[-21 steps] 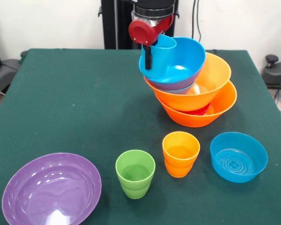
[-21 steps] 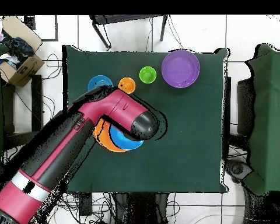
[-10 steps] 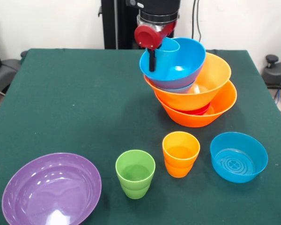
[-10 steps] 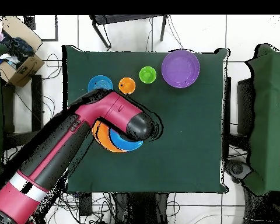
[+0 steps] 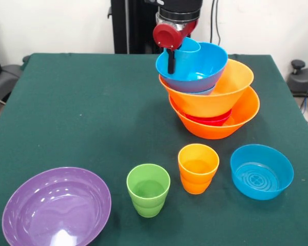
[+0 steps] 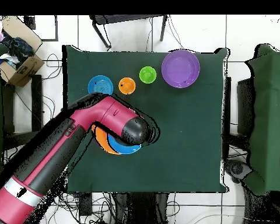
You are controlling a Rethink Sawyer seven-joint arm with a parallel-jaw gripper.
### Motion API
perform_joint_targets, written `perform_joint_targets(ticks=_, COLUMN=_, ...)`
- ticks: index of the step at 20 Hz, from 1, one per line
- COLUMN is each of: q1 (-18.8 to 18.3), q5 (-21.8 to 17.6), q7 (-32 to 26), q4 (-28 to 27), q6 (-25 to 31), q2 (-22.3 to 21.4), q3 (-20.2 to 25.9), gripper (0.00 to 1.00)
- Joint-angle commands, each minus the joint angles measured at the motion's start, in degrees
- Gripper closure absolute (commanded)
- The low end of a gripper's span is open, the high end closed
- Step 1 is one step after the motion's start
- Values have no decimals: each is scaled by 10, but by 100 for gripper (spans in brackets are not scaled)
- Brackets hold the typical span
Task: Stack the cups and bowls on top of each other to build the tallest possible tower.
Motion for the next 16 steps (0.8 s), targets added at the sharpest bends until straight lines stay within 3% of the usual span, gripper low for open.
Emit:
perform_joint_targets(ticks=1, q1=7, q5=-7, q7=22, q4=22, q6=-9, q2=-6, q3=73, gripper=100)
perform_joint_targets(ticks=16, q1=12, q5=6, q7=9, q4=15, q6=-16, q2=-20, q3=97, gripper=100)
